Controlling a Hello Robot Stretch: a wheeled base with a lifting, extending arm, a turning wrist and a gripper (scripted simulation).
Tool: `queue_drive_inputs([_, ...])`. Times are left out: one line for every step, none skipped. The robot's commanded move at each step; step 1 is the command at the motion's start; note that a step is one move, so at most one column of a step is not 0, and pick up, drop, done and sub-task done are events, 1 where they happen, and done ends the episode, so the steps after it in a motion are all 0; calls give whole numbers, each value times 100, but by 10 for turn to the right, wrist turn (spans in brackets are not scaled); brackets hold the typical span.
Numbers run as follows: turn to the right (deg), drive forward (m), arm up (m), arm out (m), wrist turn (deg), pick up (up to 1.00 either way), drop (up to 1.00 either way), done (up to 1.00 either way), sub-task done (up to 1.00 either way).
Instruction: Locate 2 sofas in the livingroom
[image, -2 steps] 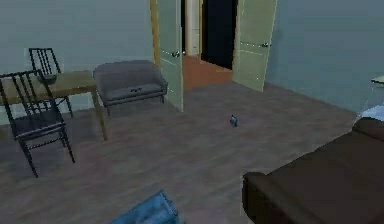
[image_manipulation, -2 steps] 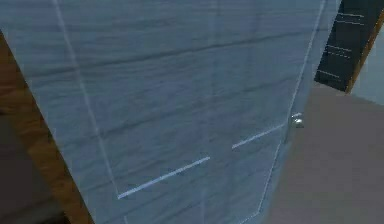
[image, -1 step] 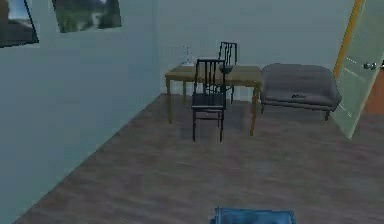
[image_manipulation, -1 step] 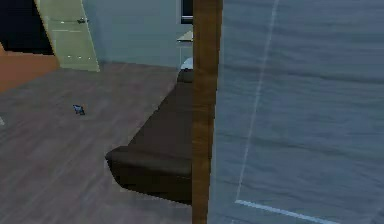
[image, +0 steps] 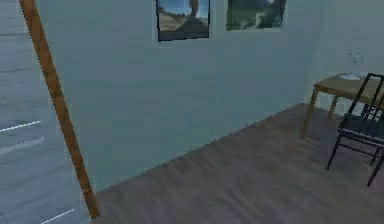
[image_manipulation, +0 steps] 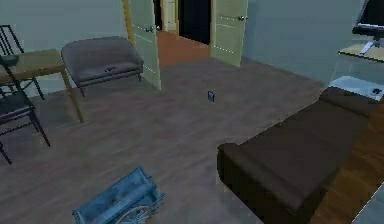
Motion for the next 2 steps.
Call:
queue_drive_inputs([0,100,0,0,0,0,0,0,0])
queue_drive_inputs([-60,0,0,0,0,0,0,0,0])
